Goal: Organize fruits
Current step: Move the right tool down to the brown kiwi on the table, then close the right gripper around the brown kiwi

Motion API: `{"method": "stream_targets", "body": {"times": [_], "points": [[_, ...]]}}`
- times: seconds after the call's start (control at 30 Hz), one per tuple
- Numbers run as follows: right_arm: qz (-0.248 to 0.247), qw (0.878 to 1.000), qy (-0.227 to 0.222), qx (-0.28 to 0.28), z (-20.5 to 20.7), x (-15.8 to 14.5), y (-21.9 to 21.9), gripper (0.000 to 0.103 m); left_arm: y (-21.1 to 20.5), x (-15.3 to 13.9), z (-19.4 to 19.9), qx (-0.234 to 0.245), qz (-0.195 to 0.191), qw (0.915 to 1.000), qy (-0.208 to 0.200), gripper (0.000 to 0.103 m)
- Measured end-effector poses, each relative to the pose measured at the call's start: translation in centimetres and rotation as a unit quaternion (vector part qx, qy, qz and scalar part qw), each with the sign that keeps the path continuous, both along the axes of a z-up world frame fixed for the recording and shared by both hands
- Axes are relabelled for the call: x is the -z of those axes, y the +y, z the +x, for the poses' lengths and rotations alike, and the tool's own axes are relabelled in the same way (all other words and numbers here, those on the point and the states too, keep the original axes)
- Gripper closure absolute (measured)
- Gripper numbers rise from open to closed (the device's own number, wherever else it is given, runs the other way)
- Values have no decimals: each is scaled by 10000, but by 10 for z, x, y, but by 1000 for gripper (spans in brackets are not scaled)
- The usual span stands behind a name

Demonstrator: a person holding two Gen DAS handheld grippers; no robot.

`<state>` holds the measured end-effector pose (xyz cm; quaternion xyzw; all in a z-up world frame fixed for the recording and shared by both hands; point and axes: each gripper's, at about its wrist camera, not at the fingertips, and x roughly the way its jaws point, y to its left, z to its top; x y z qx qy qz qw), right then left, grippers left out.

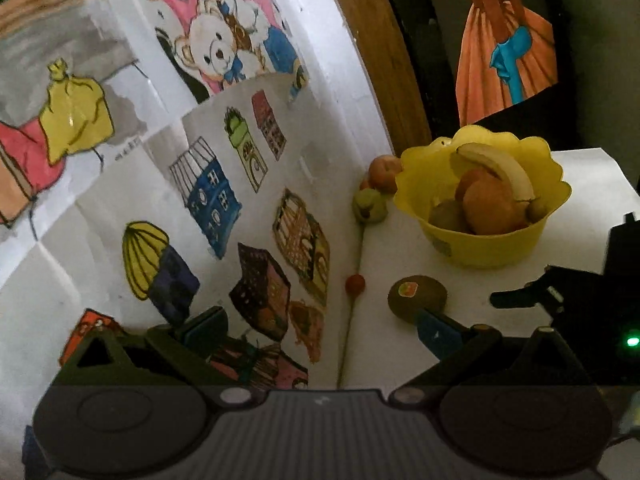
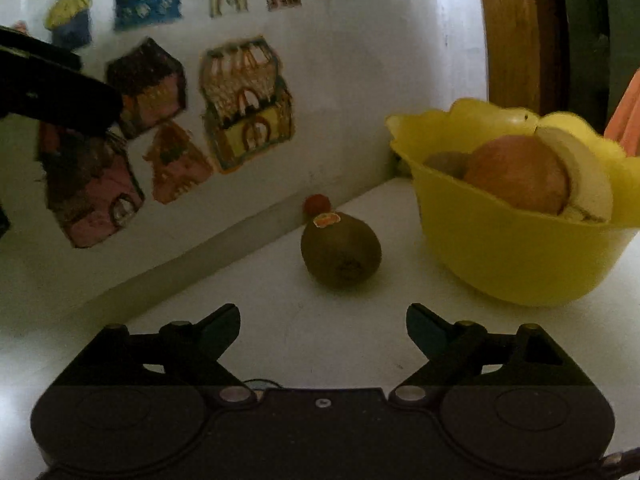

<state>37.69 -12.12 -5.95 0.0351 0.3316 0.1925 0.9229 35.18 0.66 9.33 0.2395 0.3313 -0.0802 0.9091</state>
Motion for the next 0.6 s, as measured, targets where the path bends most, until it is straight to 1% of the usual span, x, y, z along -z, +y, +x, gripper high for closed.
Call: {"method": "stream_targets", "body": {"times": [0.13, 0.2, 0.3, 0.43, 0.53, 0.6], "points": [[0, 9999, -37, 142, 13, 4, 10, 14, 1, -2, 6, 129, 61, 9999, 92, 0], [24, 9997, -94, 235, 21, 6, 12, 14, -2, -3, 6, 238, 172, 9995, 121, 0], [66, 9994, -114, 316, 33, 9, 14, 15, -7, -2, 5, 425, 363, 9984, 55, 0], [65, 9994, -154, 310, 43, 13, 21, 16, -8, -3, 9, 439, 354, 9983, 120, 0], [142, 9993, -178, 310, 49, 11, 23, 16, -10, -2, 12, 477, 442, 9977, 175, 0], [88, 9992, -198, 329, 53, 10, 25, 16, -12, -2, 14, 514, 465, 9974, 215, 0]]}}
